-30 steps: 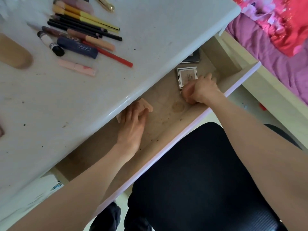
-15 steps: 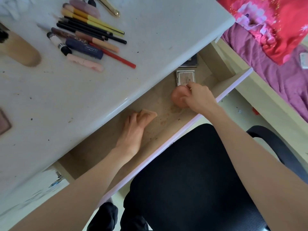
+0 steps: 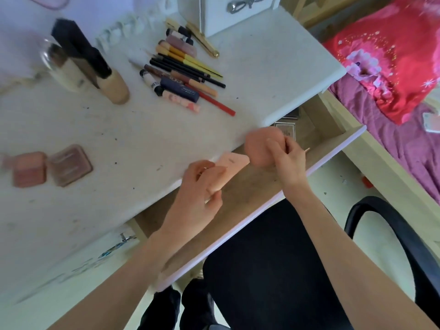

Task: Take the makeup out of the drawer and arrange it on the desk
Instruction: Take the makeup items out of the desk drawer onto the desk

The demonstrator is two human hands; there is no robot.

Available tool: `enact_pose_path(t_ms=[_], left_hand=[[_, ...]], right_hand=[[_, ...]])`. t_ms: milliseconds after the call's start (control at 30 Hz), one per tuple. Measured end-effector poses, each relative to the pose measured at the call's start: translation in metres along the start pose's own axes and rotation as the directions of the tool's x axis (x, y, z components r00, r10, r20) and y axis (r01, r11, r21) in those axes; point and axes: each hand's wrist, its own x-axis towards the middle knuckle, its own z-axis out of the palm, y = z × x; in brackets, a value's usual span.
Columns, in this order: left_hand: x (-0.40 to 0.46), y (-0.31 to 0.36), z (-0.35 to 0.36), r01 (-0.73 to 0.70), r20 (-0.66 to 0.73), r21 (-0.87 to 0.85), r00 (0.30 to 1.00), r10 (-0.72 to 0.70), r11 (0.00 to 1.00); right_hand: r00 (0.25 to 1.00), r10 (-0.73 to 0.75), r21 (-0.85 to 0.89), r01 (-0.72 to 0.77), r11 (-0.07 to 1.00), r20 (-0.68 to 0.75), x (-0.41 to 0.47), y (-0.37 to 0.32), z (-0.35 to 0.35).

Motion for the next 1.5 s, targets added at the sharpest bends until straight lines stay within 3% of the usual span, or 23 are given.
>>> enact_pose_path(t_ms=[167,467,667,967,1233,1400,1500], left_hand=[[-0.008,-0.016,-0.051,0.143,-0.200,0.052,0.971,-0.130,0.988],[-0.034,-0.083,-0.135,0.314,-0.313,0.144,0.914,-0.258,0.938],[-0.012,-0.112,-0.174,0.377,-0.329,0.141,0.890,-0.316,0.915],[0.054,-0.134,-0.188,0.482,-0.346,0.032,0.827,-0.443,0.876],[0.078,-0.144,-0.179,0.433,-0.355,0.014,0.845,-0.400,0.901],[0.086,-0.144,-0.184,0.466,-0.337,0.169,0.855,-0.393,0.869],[0.070,-0.138,-0.191,0.412,-0.354,0.200,0.876,-0.327,0.889]], right_hand=[[0.993,-0.056,-0.072,0.063,0.995,0.101,-0.013,-0.023,0.054],[0.942,-0.069,-0.192,0.138,0.972,0.328,-0.042,-0.049,0.175],[0.952,-0.116,-0.250,0.190,0.950,0.282,-0.041,-0.052,0.223],[0.961,-0.129,-0.320,0.206,0.925,0.245,-0.038,-0.048,0.231],[0.962,-0.143,-0.312,0.213,0.926,0.234,-0.039,-0.046,0.233],[0.957,-0.132,-0.301,0.210,0.930,0.259,-0.043,-0.050,0.233],[0.947,-0.152,-0.333,0.245,0.910,0.282,-0.050,-0.052,0.232]])
